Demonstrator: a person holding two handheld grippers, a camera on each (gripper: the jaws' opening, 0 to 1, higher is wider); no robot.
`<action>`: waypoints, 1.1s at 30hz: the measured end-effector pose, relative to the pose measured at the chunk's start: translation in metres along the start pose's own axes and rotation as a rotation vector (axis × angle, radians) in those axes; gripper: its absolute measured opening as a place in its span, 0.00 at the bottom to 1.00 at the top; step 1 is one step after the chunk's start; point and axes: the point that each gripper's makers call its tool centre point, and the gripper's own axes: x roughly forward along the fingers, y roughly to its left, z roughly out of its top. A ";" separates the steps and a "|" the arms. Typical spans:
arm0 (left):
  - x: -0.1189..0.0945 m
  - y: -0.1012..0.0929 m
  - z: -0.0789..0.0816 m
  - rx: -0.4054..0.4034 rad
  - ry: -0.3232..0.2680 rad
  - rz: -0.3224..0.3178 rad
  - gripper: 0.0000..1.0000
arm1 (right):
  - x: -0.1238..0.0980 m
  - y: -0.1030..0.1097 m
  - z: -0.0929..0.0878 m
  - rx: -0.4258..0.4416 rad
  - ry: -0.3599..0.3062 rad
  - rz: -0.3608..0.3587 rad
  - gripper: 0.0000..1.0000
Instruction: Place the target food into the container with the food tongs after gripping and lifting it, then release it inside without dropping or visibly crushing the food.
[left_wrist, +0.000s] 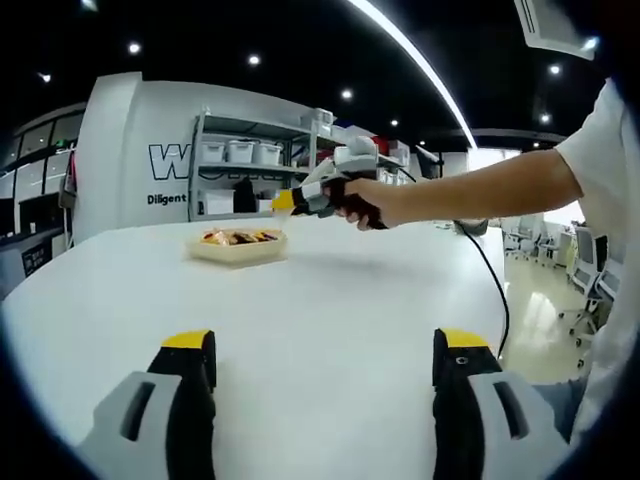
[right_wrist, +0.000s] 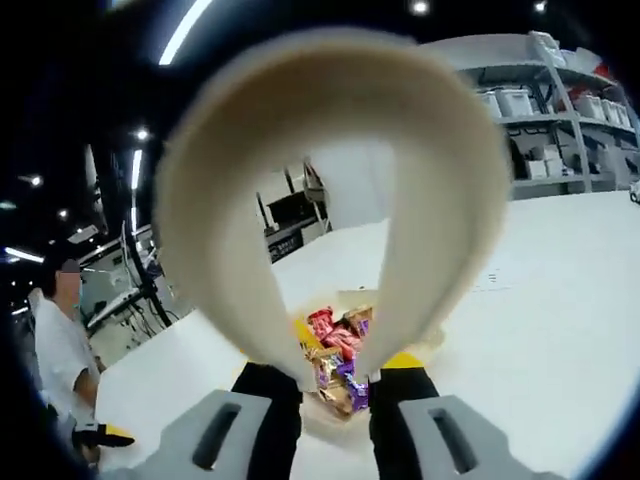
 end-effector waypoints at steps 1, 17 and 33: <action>0.000 -0.001 0.000 -0.002 -0.002 -0.002 0.87 | -0.002 0.001 -0.001 -0.001 0.007 -0.002 0.18; 0.001 -0.001 -0.001 -0.011 0.009 -0.003 0.87 | -0.048 0.029 0.004 -0.141 0.032 0.047 0.20; 0.001 -0.004 -0.004 -0.022 0.022 -0.020 0.87 | -0.097 0.067 -0.007 -0.195 0.074 0.055 0.21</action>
